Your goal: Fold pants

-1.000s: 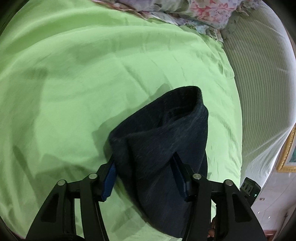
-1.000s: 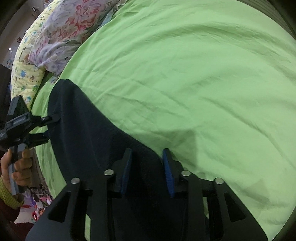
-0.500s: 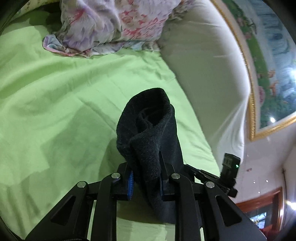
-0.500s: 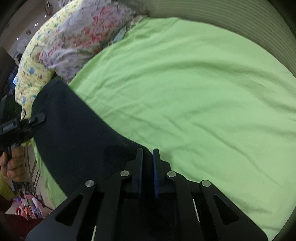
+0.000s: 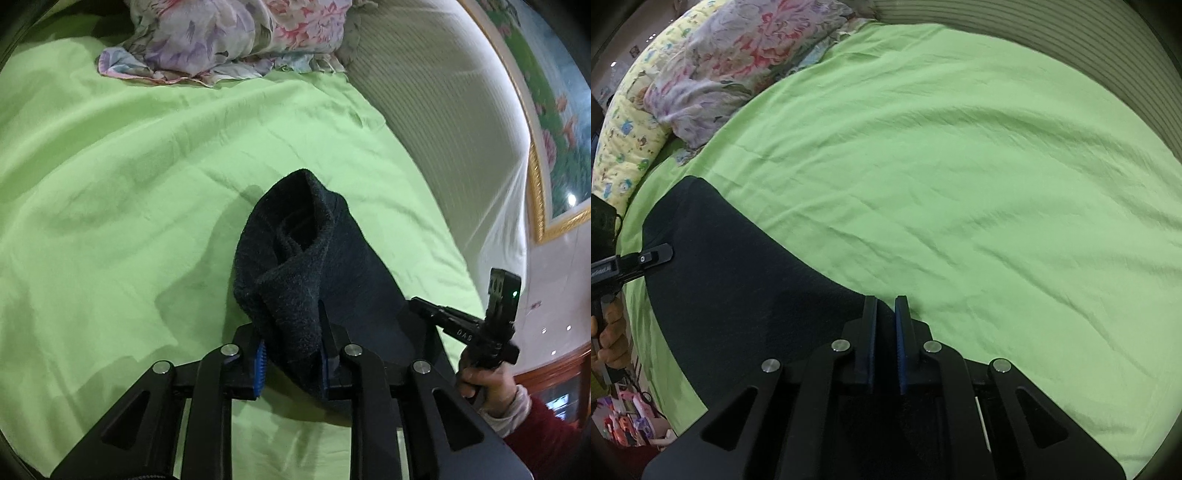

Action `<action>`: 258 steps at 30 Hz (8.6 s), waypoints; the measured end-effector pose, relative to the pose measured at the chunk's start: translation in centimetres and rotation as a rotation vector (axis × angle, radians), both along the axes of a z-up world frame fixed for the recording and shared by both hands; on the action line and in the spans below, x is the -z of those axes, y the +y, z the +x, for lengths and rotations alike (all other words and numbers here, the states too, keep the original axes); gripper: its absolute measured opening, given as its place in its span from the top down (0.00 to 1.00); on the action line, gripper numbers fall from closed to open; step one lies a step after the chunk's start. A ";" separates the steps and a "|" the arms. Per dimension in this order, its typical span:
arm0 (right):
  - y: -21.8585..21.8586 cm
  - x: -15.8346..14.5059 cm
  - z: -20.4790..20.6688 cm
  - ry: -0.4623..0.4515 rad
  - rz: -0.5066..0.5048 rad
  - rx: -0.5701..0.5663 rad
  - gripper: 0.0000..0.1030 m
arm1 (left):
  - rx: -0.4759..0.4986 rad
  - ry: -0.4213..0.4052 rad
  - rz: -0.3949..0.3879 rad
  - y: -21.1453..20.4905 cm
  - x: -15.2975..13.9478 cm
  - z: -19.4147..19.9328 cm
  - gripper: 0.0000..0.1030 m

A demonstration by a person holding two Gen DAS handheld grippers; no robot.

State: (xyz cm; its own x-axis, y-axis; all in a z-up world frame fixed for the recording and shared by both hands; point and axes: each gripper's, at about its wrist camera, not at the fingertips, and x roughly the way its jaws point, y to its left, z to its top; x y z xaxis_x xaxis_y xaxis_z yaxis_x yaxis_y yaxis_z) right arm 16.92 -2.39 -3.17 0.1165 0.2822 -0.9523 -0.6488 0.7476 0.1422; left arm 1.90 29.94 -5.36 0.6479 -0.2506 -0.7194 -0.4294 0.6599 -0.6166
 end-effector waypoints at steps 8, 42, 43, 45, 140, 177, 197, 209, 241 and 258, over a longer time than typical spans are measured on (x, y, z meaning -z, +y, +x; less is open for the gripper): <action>-2.4 -2.7 0.2 -0.063 -0.003 0.166 0.87 | -0.041 -0.001 0.074 0.7 -4.0 -1.3 0.58; -31.3 -8.1 -19.5 -0.095 0.197 1.047 0.58 | 0.724 -0.026 0.064 -28.8 -8.9 15.3 0.33; -31.9 -8.0 -19.8 -0.094 0.199 1.070 0.56 | 0.751 -0.017 0.069 -30.1 -8.8 15.7 0.33; -33.0 -7.9 -20.4 -0.096 0.199 1.109 0.50 | 0.802 -0.004 0.073 -32.3 -8.6 16.5 0.32; -20.4 -4.9 -11.1 0.106 0.500 0.576 0.86 | 0.910 0.052 -0.052 -37.1 -3.1 19.3 0.89; -11.3 -6.2 -9.3 0.156 0.447 0.335 0.52 | 0.355 0.061 -0.120 -23.2 -2.9 10.3 0.46; -3.4 -7.3 -5.2 0.156 0.419 0.156 0.49 | -0.081 0.066 -0.105 -12.3 -3.9 -0.9 0.37; 3.4 -6.6 -1.9 0.186 0.381 0.004 0.48 | -0.230 0.109 -0.142 -8.4 -2.2 -3.3 0.36; 21.8 1.1 4.5 0.320 0.154 -0.485 0.45 | -0.349 0.075 -0.246 -3.9 1.8 -2.1 0.38; 20.8 -0.6 3.9 0.328 0.247 -0.506 0.76 | -0.300 0.033 -0.172 -4.3 -0.7 -1.6 0.70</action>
